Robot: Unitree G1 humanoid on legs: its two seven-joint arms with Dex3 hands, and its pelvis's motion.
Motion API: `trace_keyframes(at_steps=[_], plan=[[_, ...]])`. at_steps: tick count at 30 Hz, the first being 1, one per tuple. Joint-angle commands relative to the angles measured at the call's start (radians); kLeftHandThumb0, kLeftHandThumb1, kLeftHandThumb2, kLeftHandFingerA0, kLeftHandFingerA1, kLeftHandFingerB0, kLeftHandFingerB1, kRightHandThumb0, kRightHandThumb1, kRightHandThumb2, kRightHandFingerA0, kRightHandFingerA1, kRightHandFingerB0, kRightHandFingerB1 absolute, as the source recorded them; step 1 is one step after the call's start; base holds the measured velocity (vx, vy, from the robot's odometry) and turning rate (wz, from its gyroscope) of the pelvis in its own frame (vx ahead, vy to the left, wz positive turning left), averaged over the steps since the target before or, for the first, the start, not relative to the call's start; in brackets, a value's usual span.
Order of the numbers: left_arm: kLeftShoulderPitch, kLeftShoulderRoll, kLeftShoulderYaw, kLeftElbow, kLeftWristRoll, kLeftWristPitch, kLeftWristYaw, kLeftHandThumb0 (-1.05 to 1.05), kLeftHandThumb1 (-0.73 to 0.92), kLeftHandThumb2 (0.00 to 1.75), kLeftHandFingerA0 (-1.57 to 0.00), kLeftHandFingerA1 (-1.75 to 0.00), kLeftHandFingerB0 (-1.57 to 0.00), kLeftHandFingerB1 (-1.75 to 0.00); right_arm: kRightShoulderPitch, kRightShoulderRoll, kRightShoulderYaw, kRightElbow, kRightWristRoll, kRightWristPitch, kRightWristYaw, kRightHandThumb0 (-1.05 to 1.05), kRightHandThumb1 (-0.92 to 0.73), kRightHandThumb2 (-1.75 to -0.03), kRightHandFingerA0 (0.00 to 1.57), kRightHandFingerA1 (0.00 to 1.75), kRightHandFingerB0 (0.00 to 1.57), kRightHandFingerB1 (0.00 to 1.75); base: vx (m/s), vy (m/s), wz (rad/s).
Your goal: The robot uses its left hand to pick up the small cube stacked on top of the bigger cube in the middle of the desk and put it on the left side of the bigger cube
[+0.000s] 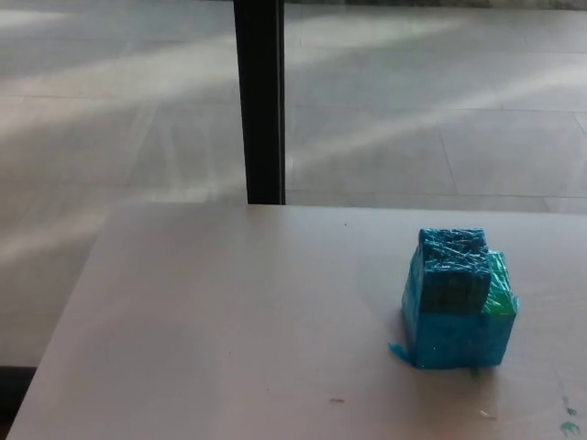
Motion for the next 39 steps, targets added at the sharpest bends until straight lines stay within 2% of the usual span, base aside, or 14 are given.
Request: trace_keyframes(at_steps=[1,3,7,9,12,13,15,16,20,22,24,25,26,39], plan=[[0.035,0.030,0.059,-0.074,-0.106,0.106,-0.037,-0.90,0.91,0.75,-0.24,-0.44,-0.16,-0.29,-0.005,-0.035,-0.007,0.036,0.015,-0.062,0.073,-0.69,-0.45,-0.73,0.76,0.96,0.59,0.76,0.00,0.000,0.00],[0.023,0.023,0.109,-0.107,-0.144,0.167,0.003,-0.89,0.74,1.11,-0.26,-0.54,-0.13,-0.41,-0.003,-0.035,-0.009,0.035,0.014,-0.053,0.064,-0.69,-0.44,-0.72,0.78,0.95,0.61,0.76,0.00,0.000,0.00],[-0.043,0.053,0.179,-0.113,-0.184,0.153,0.017,-0.82,0.92,0.69,-0.19,-0.38,-0.14,-0.27,-0.002,-0.033,-0.003,0.032,0.009,-0.051,0.074,-0.69,-0.45,-0.72,0.74,0.95,0.59,0.76,0.00,0.000,0.00],[-0.102,0.080,0.186,-0.132,-0.174,0.152,0.049,-0.37,0.46,1.07,-0.02,-0.51,0.00,-0.48,0.004,-0.032,-0.006,0.023,0.011,-0.048,0.067,-0.69,-0.44,-0.73,0.74,0.94,0.60,0.76,0.00,0.000,0.00],[-0.178,0.122,0.153,-0.247,-0.148,0.191,0.067,-0.86,0.90,0.68,-0.18,-0.33,-0.20,-0.28,0.010,-0.033,-0.004,0.029,0.006,-0.055,0.064,-0.71,-0.45,-0.72,0.75,0.94,0.58,0.77,0.00,0.000,0.00],[-0.267,0.180,0.124,-0.273,-0.147,0.238,0.030,-0.37,0.47,1.08,-0.02,-0.50,0.00,-0.47,0.014,-0.033,-0.004,0.024,0.004,-0.048,0.061,-0.69,-0.45,-0.71,0.74,0.92,0.59,0.75,0.00,0.000,0.00],[-0.343,0.224,0.092,-0.285,-0.144,0.248,-0.005,-0.81,0.92,0.69,-0.11,-0.33,-0.16,-0.27,0.020,-0.033,-0.008,0.016,0.010,-0.046,0.068,-0.70,-0.44,-0.72,0.73,0.93,0.59,0.76,0.00,0.000,0.00],[-0.444,0.270,0.026,-0.283,-0.101,0.220,-0.033,-0.90,0.79,1.12,-0.05,-0.45,-0.08,-0.40,0.027,-0.029,-0.016,0.015,0.016,-0.054,0.058,-0.67,-0.44,-0.72,0.76,0.92,0.59,0.75,0.00,0.000,0.00],[-0.582,0.309,-0.066,-0.257,-0.065,0.180,-0.069,-0.93,0.79,1.14,0.00,-0.44,-0.12,-0.34,0.030,-0.028,-0.013,0.021,0.008,-0.048,0.045,-0.65,-0.45,-0.71,0.76,0.91,0.58,0.74,0.00,0.000,0.00],[-0.658,0.310,-0.142,-0.284,-0.028,0.149,-0.075,-0.38,0.48,1.10,-0.02,-0.51,0.00,-0.49,0.038,-0.029,-0.019,0.021,0.013,-0.062,0.047,-0.65,-0.44,-0.72,0.75,0.92,0.59,0.75,0.00,0.000,0.00],[-0.789,0.284,-0.230,-0.263,0.018,0.106,-0.069,-0.90,0.89,0.67,-0.28,-0.42,-0.15,-0.29,0.044,-0.028,-0.024,0.012,0.019,-0.060,0.053,-0.67,-0.43,-0.73,0.75,0.94,0.61,0.76,0.00,0.000,0.00],[-0.812,0.279,-0.260,-0.283,0.033,0.106,-0.069,-0.92,0.70,1.11,-0.17,-0.51,-0.04,-0.39,0.048,-0.028,-0.027,0.007,0.022,-0.058,0.054,-0.66,-0.43,-0.73,0.74,0.93,0.60,0.76,0.00,0.000,0.00],[-0.840,0.271,-0.301,-0.322,0.050,0.116,-0.074,-0.97,0.85,0.66,-0.18,-0.49,-0.17,-0.34,0.049,-0.027,-0.029,0.008,0.022,-0.057,0.050,-0.66,-0.44,-0.72,0.75,0.92,0.61,0.74,0.00,0.000,0.00],[-1.064,-0.066,-0.695,-0.475,0.134,0.177,-0.053,-1.04,0.66,0.86,-0.57,-0.73,-0.16,-0.36,0.056,-0.038,-0.025,-0.013,0.016,-0.046,0.067,-0.66,-0.43,-0.74,0.77,0.95,0.59,0.77,0.00,0.000,0.00]])
